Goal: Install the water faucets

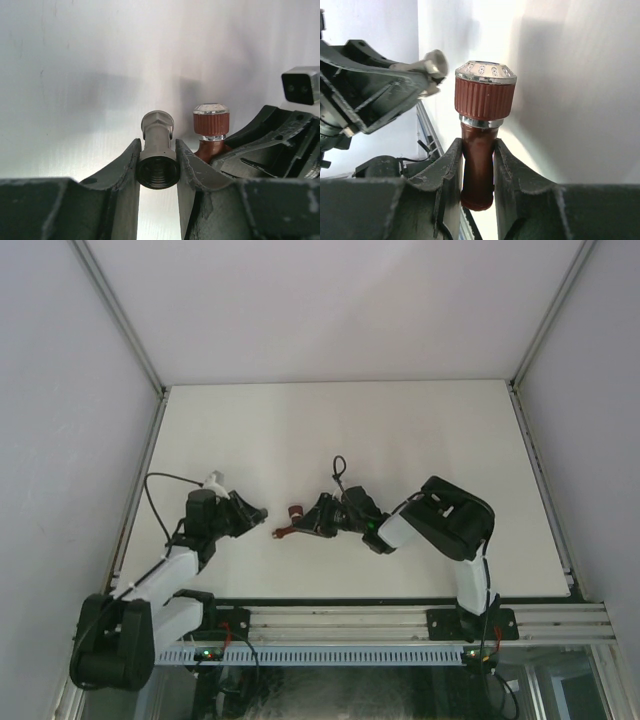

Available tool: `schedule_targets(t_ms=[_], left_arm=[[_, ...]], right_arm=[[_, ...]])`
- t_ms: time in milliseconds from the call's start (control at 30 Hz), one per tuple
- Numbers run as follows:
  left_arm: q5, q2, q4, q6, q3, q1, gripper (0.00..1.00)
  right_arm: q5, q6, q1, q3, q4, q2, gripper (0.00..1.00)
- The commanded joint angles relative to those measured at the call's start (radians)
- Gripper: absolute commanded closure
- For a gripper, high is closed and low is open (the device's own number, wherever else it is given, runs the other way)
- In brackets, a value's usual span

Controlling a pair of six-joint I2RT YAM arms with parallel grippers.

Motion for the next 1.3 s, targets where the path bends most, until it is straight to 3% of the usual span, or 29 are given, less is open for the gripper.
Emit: schedule_targets(t_ms=[0, 233, 433, 567, 833, 1100, 1267], left_arm=[[-0.020, -0.104, -0.005, -0.031, -0.035, -0.001, 1.00], [0.044, -0.023, -0.013, -0.019, -0.051, -0.004, 1.00], [0.051, 0.009, 0.152, -0.135, -0.124, -0.006, 1.00], [0.141, 0.100, 0.266, -0.139, -0.115, -0.010, 1.00], [0.195, 0.136, 0.301, -0.123, -0.146, -0.012, 1.00], [0.343, 0.124, 0.312, -0.049, -0.128, -0.014, 1.00], [0.347, 0.168, 0.404, -0.072, -0.118, -0.013, 1.00]], right_arm=[[0.085, -0.068, -0.006, -0.047, -0.002, -0.070, 1.00], [0.094, 0.014, -0.006, -0.088, 0.108, -0.032, 0.96], [0.127, 0.008, 0.006, -0.109, 0.094, -0.052, 0.94], [0.132, -0.015, 0.027, -0.114, 0.115, -0.057, 0.92], [0.175, -0.039, -0.002, -0.149, 0.072, -0.108, 0.90], [0.102, -0.096, -0.062, -0.161, 0.063, -0.143, 0.92], [-0.013, -0.098, -0.068, -0.157, 0.108, -0.113, 0.91]])
